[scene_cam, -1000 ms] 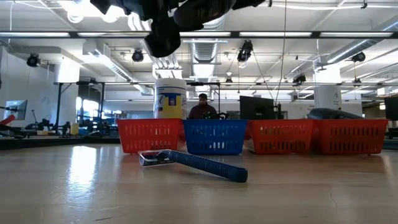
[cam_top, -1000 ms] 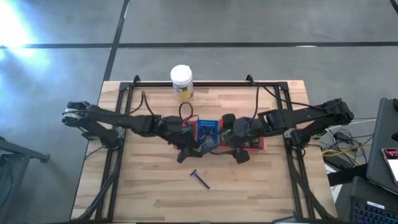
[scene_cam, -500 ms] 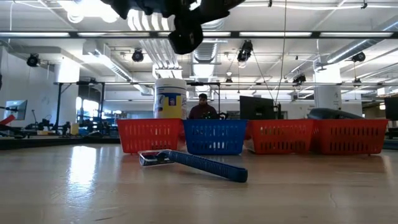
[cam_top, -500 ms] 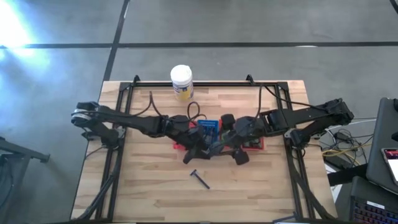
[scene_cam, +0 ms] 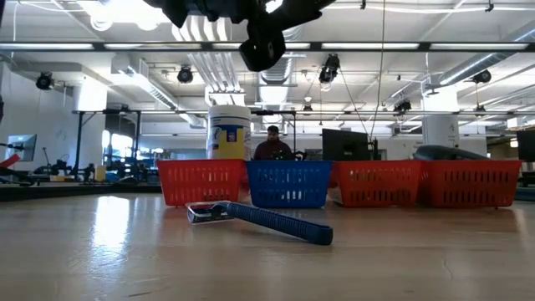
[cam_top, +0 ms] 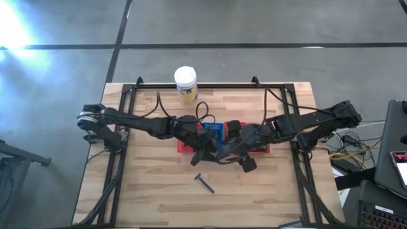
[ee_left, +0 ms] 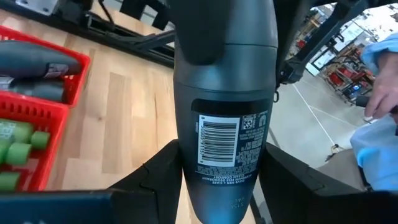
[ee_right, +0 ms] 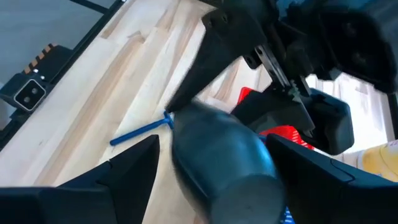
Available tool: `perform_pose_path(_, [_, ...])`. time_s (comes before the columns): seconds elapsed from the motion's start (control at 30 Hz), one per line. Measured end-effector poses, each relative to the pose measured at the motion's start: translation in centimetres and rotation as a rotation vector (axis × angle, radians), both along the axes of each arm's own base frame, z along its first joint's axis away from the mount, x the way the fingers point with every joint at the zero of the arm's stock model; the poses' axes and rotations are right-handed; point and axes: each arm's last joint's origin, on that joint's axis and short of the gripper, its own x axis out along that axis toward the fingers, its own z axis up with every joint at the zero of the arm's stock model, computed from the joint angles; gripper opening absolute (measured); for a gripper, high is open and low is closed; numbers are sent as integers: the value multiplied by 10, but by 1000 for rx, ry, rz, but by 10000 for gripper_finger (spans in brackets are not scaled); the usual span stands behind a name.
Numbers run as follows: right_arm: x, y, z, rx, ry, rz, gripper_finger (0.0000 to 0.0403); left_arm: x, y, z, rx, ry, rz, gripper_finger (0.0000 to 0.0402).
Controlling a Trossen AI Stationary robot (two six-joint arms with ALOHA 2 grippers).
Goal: Pick & Place Travel size toiletries
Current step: Put the gray deodorant into the right red bin
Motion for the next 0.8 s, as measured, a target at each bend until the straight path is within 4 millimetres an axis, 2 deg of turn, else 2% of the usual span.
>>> perform_pose_path(0.23, [0,0,0,1,1,0,270,1,0,5,-2,-16,-3,181])
perform_pose_path(0.57, [0,0,-1,6,5,-2,215,1,1,5,-2,-17,0,181])
perform_pose_path(0.8, [-1,-1,-2,34,28,-35,213,1,4,4,-8,-10,9,182])
